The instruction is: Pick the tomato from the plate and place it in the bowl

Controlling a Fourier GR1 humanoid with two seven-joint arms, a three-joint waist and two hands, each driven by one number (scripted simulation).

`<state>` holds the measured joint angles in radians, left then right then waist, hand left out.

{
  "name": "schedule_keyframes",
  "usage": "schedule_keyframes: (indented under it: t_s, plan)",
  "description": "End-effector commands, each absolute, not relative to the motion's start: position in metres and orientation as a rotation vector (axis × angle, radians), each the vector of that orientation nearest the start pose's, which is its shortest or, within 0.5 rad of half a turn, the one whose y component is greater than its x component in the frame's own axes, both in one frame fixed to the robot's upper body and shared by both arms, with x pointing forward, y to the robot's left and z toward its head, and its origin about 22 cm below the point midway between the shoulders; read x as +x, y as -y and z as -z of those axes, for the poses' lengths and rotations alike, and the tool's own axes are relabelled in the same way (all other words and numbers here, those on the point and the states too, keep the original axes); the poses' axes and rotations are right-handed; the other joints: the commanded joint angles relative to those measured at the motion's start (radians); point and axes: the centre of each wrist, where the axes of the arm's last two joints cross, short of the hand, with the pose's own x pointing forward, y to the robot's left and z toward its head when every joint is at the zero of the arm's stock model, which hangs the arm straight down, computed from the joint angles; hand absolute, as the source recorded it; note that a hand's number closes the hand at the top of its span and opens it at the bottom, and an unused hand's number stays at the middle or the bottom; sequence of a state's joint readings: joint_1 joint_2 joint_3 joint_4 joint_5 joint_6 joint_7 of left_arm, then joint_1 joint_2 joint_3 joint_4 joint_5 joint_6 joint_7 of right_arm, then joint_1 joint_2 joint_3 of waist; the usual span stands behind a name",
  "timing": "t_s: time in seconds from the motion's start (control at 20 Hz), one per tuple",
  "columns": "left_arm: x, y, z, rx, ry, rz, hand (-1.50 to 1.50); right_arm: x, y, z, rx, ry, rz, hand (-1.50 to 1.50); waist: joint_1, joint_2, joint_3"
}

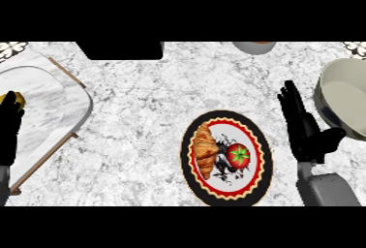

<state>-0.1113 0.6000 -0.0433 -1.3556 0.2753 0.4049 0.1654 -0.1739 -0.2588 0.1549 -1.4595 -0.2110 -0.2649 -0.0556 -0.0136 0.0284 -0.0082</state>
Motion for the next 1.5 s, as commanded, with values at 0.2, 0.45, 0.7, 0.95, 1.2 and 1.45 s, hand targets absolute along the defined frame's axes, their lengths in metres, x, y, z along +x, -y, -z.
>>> schedule_keyframes:
  t_s: [0.2,0.45,0.7,0.95,1.2,1.45]
  plan:
    - [0.301,-0.319,-0.085,0.364,1.704,-0.015,0.0,0.284,0.109,-0.073,0.325,1.839,-0.235,-1.5,0.042,-0.031,0.005]
    - [0.299,-0.324,-0.09,0.293,1.741,-0.035,0.0,0.279,0.108,-0.054,-0.355,2.037,-0.202,-1.5,0.004,-0.045,0.0]
    - [0.295,-0.334,-0.082,0.252,1.766,-0.042,0.0,0.22,0.059,-0.03,-0.441,2.044,-0.339,-1.5,-0.002,-0.039,0.004]
    - [0.29,-0.328,-0.073,0.275,1.745,-0.067,0.0,0.207,0.084,-0.035,-0.669,1.876,-0.565,-1.5,-0.032,-0.048,0.002]
    - [0.28,-0.337,-0.071,0.283,1.76,-0.053,0.0,0.203,0.102,-0.09,-0.807,1.669,-0.636,-1.5,-0.029,-0.053,0.0]
    - [0.284,-0.33,-0.072,0.28,1.755,-0.07,0.0,0.177,0.106,-0.104,-0.813,1.357,-0.902,-1.5,-0.029,-0.048,0.001]
